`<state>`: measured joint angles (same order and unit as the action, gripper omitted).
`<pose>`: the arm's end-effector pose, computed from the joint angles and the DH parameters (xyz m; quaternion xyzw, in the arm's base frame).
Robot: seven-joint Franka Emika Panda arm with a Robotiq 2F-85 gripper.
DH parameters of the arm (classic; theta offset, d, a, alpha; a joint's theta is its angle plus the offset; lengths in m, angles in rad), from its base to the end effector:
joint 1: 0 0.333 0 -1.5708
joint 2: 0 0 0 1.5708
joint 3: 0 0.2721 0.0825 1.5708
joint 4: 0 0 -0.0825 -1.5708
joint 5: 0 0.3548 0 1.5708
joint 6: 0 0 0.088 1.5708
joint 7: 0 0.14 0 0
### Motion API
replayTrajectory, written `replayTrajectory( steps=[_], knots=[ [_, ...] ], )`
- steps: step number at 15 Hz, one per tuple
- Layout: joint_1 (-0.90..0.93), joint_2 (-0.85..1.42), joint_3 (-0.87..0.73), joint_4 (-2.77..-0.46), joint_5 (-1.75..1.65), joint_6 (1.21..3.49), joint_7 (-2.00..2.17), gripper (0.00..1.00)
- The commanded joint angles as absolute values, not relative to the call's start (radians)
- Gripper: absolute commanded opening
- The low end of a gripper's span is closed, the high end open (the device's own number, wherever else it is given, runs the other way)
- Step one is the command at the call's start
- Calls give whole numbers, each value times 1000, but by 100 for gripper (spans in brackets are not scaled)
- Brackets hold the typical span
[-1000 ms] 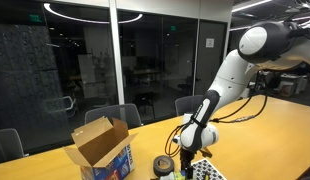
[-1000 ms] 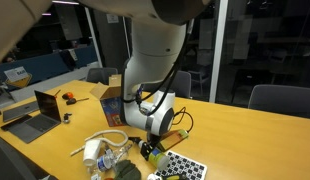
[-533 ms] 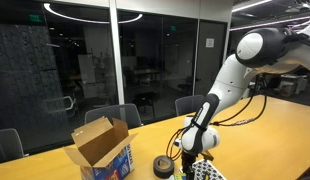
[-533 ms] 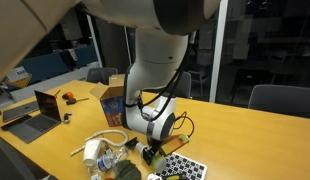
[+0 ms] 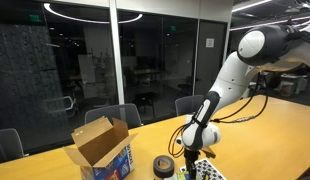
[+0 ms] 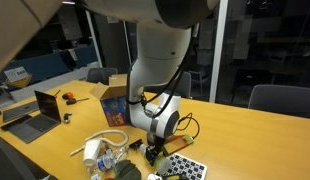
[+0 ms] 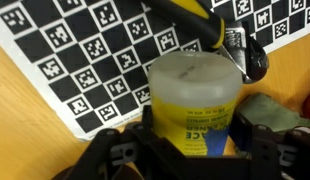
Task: Put the bottle in the box
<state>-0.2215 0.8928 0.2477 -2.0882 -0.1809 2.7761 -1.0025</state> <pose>0.4688 0.0480 -0.0376 -0.8390 -0.5326 0.0375 0.1047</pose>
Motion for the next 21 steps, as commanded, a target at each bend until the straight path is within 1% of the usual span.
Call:
replayTrajectory(
  steps=[1,6,13,17,21],
  knots=[
    [-204,740,222,-2136,-147,2695,-918,48],
    [-172,556,229,-2140,-117,2628,-813,48],
    [-42,331,212,-2071,-122,2489,-660,48],
    [38,244,204,-1971,-161,2372,-572,48],
    [114,198,200,-1824,-255,2223,-485,48]
  ],
)
